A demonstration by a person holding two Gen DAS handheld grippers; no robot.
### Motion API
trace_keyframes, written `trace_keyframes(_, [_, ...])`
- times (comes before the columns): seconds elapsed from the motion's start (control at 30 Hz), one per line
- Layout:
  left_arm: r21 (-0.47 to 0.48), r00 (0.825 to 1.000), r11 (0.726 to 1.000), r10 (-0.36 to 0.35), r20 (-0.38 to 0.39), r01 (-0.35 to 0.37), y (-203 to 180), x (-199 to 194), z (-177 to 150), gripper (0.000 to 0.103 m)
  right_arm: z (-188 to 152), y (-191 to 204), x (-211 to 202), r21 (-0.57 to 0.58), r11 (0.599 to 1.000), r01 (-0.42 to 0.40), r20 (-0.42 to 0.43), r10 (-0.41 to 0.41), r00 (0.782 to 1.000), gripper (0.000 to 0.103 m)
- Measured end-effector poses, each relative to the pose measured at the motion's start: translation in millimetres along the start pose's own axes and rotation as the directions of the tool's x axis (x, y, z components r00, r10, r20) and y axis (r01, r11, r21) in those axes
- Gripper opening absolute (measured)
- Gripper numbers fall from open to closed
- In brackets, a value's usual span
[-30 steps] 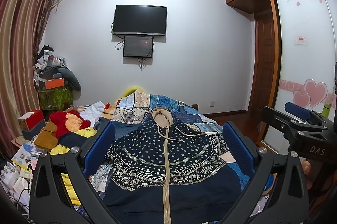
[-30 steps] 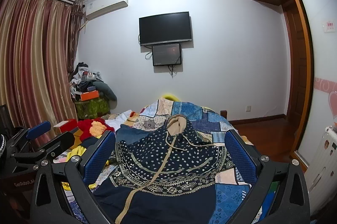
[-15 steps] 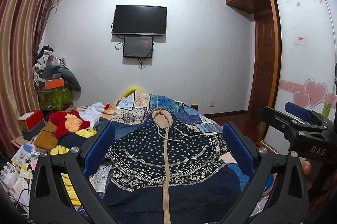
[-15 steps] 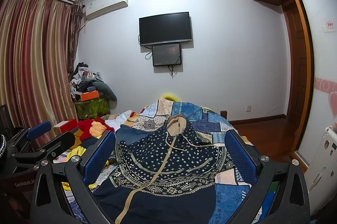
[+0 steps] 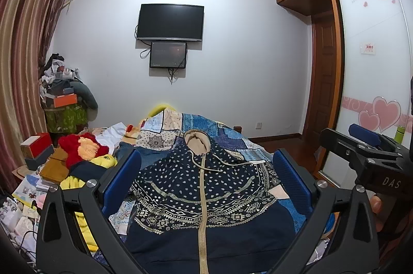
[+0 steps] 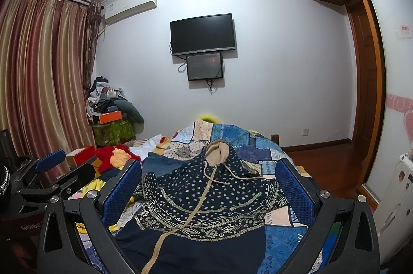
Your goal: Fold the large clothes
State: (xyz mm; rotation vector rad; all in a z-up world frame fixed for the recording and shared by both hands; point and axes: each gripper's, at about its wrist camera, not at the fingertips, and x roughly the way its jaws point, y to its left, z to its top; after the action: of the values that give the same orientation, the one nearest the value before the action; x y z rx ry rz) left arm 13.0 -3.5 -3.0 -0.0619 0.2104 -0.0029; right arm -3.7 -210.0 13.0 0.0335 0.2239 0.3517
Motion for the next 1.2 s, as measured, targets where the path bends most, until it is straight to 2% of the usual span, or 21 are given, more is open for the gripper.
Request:
trace_keyframes(0.33, [-0.007, 0.999, 1.000, 0.013, -0.040, -0.014, 17, 33, -4, 0.103, -1, -3, 29, 0.002, 1.000, 0.014, -0.051, -0.014, 0.999, 0.103])
trace_keyframes(0.5, [-0.022, 0.996, 0.997, 0.068, -0.065, -0.070, 39, 68, -5, 0.103, -4, -9, 75, 0.013, 0.999, 0.032, -0.113, -0.030, 0.993, 0.103])
trace_keyframes(0.63, [-0.058, 0.986, 0.991, 0.114, -0.123, -0.122, 71, 113, -13, 0.103, -13, -19, 122, 0.037, 0.999, 0.038, -0.185, -0.031, 0.982, 0.103])
trace_keyframes(0.77, [-0.090, 0.964, 0.978, 0.165, -0.208, -0.187, 119, 164, -34, 0.103, -29, -34, 186, 0.063, 0.997, 0.051, -0.280, -0.031, 0.959, 0.103])
trace_keyframes(0.97, [-0.185, 0.925, 0.961, 0.126, -0.358, -0.203, 202, 226, -84, 0.103, -58, -65, 287, 0.064, 0.990, 0.125, -0.408, -0.088, 0.909, 0.103])
trace_keyframes(1.1, [-0.218, 0.880, 0.941, 0.138, -0.454, -0.260, 250, 252, -126, 0.103, -80, -84, 348, 0.036, 0.985, 0.169, -0.481, -0.131, 0.867, 0.103])
trace_keyframes(1.17, [-0.259, 0.851, 0.923, 0.119, -0.511, -0.284, 276, 266, -148, 0.103, -91, -86, 371, -0.001, 0.985, 0.170, -0.515, -0.146, 0.845, 0.103])
trace_keyframes(1.2, [-0.285, 0.843, 0.913, 0.104, -0.528, -0.292, 288, 272, -157, 0.103, -97, -86, 385, -0.025, 0.986, 0.167, -0.531, -0.155, 0.833, 0.103])
